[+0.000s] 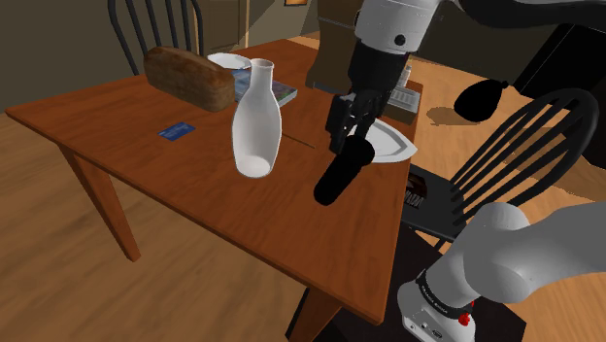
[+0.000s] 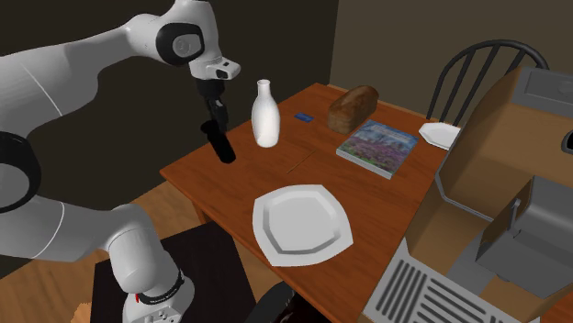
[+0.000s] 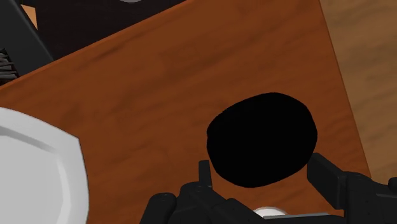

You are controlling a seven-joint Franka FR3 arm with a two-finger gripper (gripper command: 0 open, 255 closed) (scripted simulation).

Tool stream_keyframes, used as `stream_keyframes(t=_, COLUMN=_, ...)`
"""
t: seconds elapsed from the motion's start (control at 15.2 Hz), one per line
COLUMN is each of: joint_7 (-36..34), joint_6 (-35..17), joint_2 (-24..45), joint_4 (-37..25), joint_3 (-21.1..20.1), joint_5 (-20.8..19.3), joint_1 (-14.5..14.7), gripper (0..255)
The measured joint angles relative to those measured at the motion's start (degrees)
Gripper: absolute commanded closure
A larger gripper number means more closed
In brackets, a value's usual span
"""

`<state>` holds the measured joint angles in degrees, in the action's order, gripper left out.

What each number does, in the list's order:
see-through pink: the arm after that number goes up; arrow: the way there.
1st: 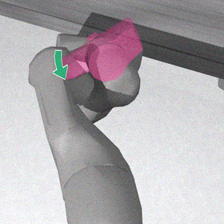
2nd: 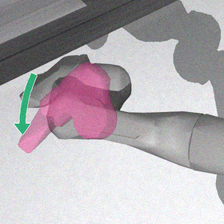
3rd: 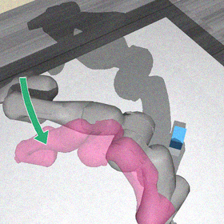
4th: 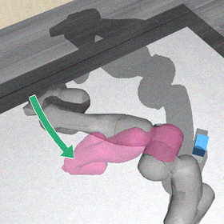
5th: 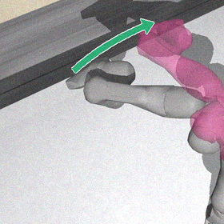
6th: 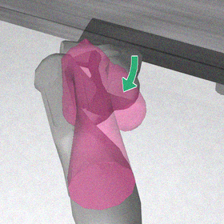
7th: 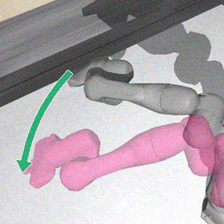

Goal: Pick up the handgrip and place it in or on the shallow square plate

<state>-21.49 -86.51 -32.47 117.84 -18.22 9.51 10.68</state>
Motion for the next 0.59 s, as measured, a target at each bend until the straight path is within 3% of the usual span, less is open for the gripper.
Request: stream_keyframes(t=0.59, joint_7=-0.6, joint_6=6.5, joint_2=2.5, joint_4=-8.9, joint_3=0.3, joint_5=-0.7, joint_1=-0.5, gripper=255)
